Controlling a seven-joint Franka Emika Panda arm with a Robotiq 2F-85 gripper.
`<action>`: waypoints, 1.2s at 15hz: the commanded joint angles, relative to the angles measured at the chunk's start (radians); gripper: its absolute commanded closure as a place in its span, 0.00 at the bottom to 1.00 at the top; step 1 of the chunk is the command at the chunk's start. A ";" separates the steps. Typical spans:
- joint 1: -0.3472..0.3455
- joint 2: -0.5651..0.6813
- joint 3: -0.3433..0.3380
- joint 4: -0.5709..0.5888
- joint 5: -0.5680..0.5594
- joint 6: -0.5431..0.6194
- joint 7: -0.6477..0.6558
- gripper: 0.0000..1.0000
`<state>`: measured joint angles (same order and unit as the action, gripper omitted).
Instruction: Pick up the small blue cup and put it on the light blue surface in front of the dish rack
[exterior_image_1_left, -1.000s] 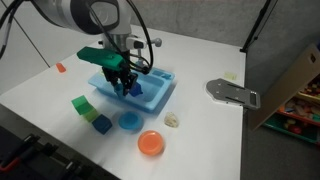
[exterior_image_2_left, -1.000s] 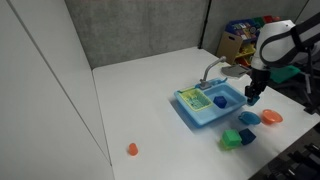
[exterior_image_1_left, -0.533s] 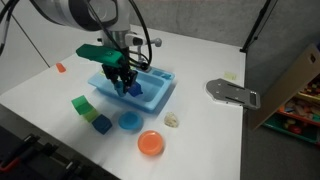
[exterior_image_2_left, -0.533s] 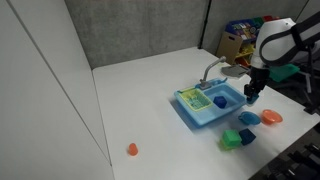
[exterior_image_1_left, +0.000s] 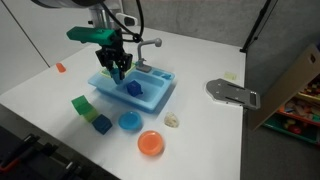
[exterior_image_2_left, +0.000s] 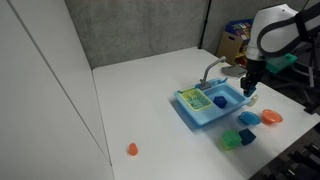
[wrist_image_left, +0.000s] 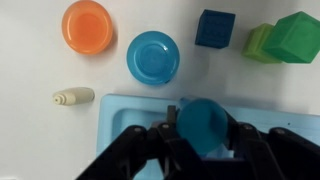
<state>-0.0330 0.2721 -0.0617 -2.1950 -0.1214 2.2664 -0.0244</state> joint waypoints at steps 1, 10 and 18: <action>0.024 0.005 0.010 0.067 -0.028 -0.072 0.018 0.83; 0.071 0.087 0.064 0.226 -0.012 -0.129 -0.010 0.83; 0.084 0.248 0.100 0.353 0.008 -0.120 -0.025 0.83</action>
<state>0.0450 0.4630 0.0307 -1.9093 -0.1270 2.1733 -0.0319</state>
